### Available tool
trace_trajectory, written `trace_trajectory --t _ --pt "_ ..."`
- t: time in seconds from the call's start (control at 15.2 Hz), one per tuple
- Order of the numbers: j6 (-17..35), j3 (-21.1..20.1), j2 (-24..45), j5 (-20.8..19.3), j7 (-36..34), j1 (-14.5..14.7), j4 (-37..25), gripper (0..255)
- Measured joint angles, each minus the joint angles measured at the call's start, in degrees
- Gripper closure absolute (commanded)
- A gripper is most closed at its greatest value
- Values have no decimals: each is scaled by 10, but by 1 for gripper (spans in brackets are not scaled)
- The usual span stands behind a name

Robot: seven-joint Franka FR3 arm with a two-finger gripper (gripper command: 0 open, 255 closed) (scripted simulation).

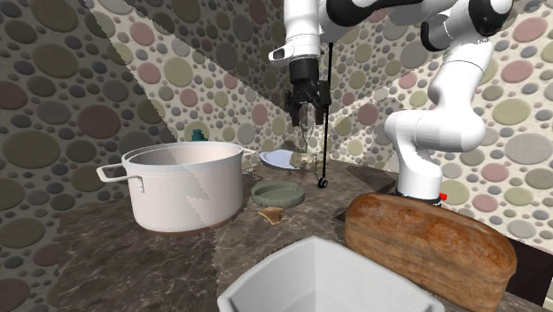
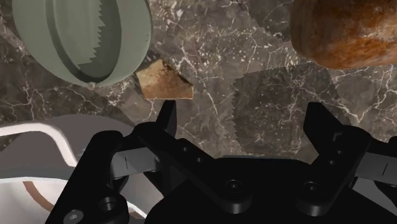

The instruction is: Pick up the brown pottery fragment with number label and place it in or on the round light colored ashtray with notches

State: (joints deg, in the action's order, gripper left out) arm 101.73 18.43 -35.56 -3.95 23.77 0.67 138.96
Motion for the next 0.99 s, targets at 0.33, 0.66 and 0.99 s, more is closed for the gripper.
trace_trajectory --t 0.33,0.66,0.99 --pt "74 78 87 40 94 21 15 0" --pt "130 149 209 122 211 56 1 0" --pt "148 189 327 222 331 74 -27 0"
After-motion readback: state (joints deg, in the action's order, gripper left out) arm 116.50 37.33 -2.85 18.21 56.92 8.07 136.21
